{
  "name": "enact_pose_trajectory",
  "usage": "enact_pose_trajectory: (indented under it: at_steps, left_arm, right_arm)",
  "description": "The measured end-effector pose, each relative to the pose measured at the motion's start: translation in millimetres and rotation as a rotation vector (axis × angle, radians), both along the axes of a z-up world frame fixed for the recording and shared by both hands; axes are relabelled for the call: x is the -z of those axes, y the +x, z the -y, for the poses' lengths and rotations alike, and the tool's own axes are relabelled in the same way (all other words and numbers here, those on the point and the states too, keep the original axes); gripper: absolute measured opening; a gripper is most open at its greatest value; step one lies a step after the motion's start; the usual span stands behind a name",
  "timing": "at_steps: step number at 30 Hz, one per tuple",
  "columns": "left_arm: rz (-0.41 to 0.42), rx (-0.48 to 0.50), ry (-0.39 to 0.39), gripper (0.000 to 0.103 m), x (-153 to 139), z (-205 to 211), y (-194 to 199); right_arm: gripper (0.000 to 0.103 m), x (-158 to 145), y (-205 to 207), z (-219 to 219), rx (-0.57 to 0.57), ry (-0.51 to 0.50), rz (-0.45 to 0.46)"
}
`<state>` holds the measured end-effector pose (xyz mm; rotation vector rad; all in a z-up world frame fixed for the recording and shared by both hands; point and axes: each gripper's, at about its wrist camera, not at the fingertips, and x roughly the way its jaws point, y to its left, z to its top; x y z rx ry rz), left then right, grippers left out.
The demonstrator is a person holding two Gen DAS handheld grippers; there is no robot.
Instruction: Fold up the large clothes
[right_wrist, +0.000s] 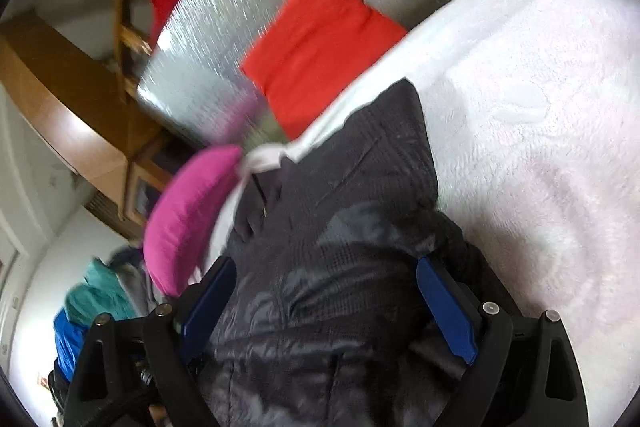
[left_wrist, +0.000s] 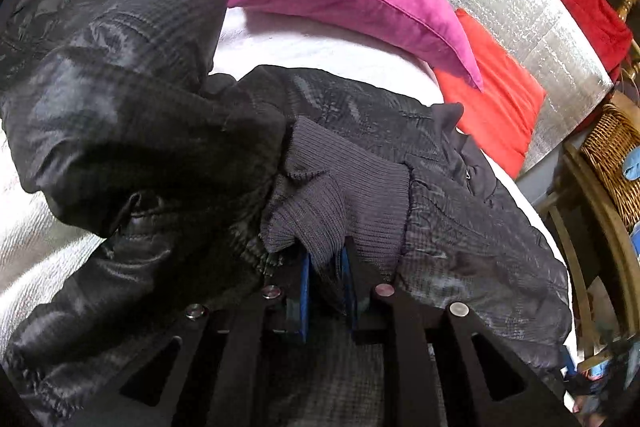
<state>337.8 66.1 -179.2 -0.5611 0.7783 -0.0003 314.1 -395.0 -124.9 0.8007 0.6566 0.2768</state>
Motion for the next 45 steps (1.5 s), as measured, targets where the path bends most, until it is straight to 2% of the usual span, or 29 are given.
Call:
enact_pose_trajectory:
  at_steps: [2, 4, 6, 7, 9, 10, 12, 13, 14, 15, 17, 18, 21, 22, 23, 25, 29, 32, 34, 36, 37, 38, 39, 41, 42, 44, 45]
  left_arm:
    - [0.000, 0.000, -0.012, 0.017, 0, -1, 1]
    - [-0.001, 0.001, -0.024, 0.017, 2, -1, 4]
    - [0.002, 0.003, -0.040, 0.017, 2, -3, 4]
    - [0.002, 0.004, -0.046, 0.017, 3, -4, 4]
    - [0.005, 0.005, -0.057, 0.017, 4, -5, 3]
    - [0.005, 0.006, -0.059, 0.017, 4, -6, 2]
    - [0.008, 0.006, -0.053, 0.017, 4, -6, 2]
    - [0.008, 0.005, -0.049, 0.017, 4, -5, 2]
    - [0.009, 0.005, -0.047, 0.017, 3, -4, 2]
    - [0.010, 0.006, -0.048, 0.017, 3, -4, 2]
    - [0.012, 0.006, -0.048, 0.017, 3, -5, 1]
    - [0.013, 0.007, -0.047, 0.018, 3, -5, 1]
    - [0.014, 0.014, -0.034, 0.018, 3, -2, 1]
    - [0.014, 0.013, -0.035, 0.018, 3, -3, 1]
    - [0.013, 0.012, -0.039, 0.018, 3, -3, 2]
    - [0.013, 0.011, -0.043, 0.018, 3, -3, 2]
    - [0.012, 0.011, -0.043, 0.018, 3, -3, 3]
    - [0.013, 0.012, -0.045, 0.018, 3, -3, 3]
    - [0.013, 0.012, -0.046, 0.018, 3, -4, 3]
    - [0.014, 0.012, -0.051, 0.018, 4, -4, 2]
    - [0.015, 0.016, -0.053, 0.019, 4, -4, 2]
    - [0.016, 0.016, -0.050, 0.019, 4, -4, 2]
    - [0.016, 0.015, -0.051, 0.019, 4, -4, 2]
    - [0.013, 0.013, -0.048, 0.019, 4, -4, 2]
    - [0.013, 0.013, -0.044, 0.019, 3, -3, 2]
    - [0.013, 0.013, -0.042, 0.019, 3, -3, 2]
    - [0.013, 0.013, -0.043, 0.019, 3, -3, 2]
  right_arm:
    - [0.093, -26, -3, 9, 0.029, -0.031, 0.023]
    - [0.094, -41, 10, 23, 0.087, -0.113, -0.012]
    - [0.094, -34, 33, 35, 0.110, -0.141, -0.096]
    - [0.094, -23, 54, 41, 0.088, -0.142, -0.174]
    - [0.093, -7, 79, 43, 0.057, -0.150, -0.257]
    - [0.090, -1, 93, 40, 0.032, -0.157, -0.285]
    - [0.080, 0, 110, 31, -0.026, -0.178, -0.287]
    - [0.064, 1, 120, 24, -0.055, -0.210, -0.293]
    - [0.029, 2, 129, 15, -0.088, -0.256, -0.319]
    - [0.017, -1, 134, 6, -0.098, -0.337, -0.329]
    - [0.011, -22, 128, -9, -0.082, -0.451, -0.238]
    - [0.011, -27, 123, -12, -0.059, -0.497, -0.203]
    - [0.015, 6, 126, -6, -0.059, -0.526, -0.328]
    - [0.030, 8, 122, -4, -0.043, -0.536, -0.326]
    - [0.051, 7, 116, -1, -0.018, -0.535, -0.322]
    - [0.073, -9, 96, 6, 0.040, -0.516, -0.276]
    - [0.073, -52, 54, -8, 0.000, -0.480, -0.141]
    - [0.073, -62, 33, -29, -0.116, -0.383, -0.087]
    - [0.073, -40, 34, -38, -0.183, -0.343, -0.143]
    - [0.074, -3, 41, -31, -0.162, -0.355, -0.259]
    - [0.067, 17, 44, -22, -0.139, -0.314, -0.317]
    - [0.058, 21, 40, -12, -0.085, -0.261, -0.306]
    - [0.058, 15, 36, -9, -0.057, -0.235, -0.304]
    - [0.065, -3, 32, -17, -0.066, -0.279, -0.284]
    - [0.068, -14, 28, -22, -0.073, -0.298, -0.241]
    - [0.082, -25, 24, -28, -0.084, -0.294, -0.170]
    - [0.087, -20, 26, -31, -0.079, -0.315, -0.170]
